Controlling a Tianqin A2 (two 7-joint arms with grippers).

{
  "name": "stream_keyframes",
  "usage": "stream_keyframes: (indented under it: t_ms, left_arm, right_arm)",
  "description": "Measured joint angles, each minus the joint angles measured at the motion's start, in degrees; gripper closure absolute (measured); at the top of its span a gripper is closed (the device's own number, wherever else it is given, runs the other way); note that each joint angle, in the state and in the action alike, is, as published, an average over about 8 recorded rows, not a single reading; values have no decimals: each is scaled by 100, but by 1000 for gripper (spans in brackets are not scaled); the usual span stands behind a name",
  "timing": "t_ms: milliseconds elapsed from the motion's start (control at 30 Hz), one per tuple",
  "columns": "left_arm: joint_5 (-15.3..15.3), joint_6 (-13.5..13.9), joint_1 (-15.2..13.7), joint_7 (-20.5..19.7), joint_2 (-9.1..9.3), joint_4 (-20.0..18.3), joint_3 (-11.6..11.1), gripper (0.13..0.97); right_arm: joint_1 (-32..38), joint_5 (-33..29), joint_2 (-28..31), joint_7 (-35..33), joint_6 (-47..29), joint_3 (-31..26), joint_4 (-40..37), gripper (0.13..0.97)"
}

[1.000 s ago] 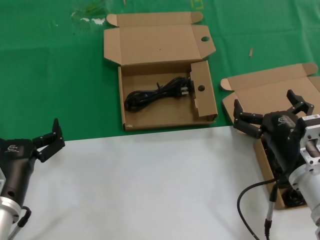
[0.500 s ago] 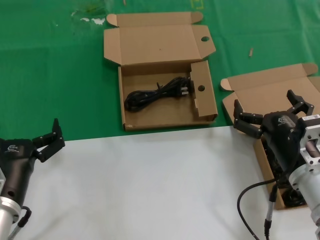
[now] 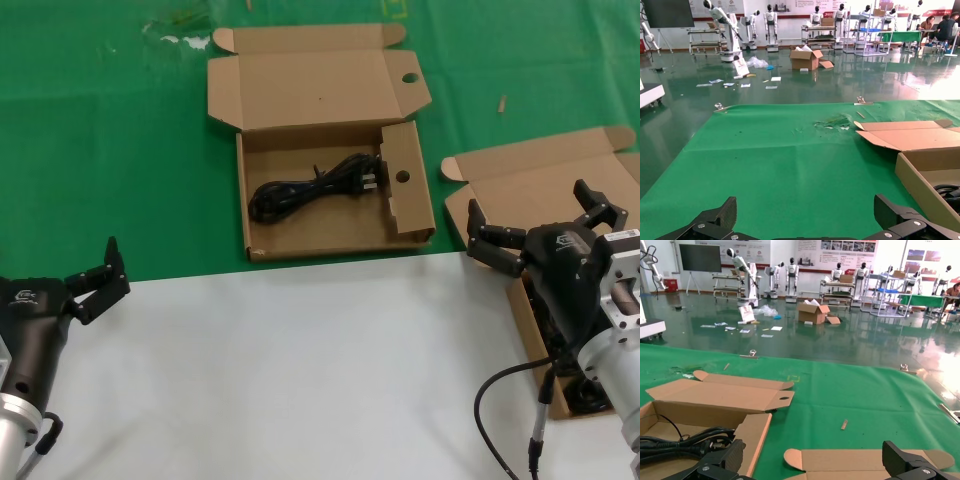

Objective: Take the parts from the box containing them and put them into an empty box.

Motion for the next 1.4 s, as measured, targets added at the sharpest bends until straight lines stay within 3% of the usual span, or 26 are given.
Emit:
stream_keyframes:
  t_ms: [1400]
  left_arm:
    - [0,0,0,0,0,0,0,132]
  right_arm:
    - [0,0,0,0,0,0,0,129]
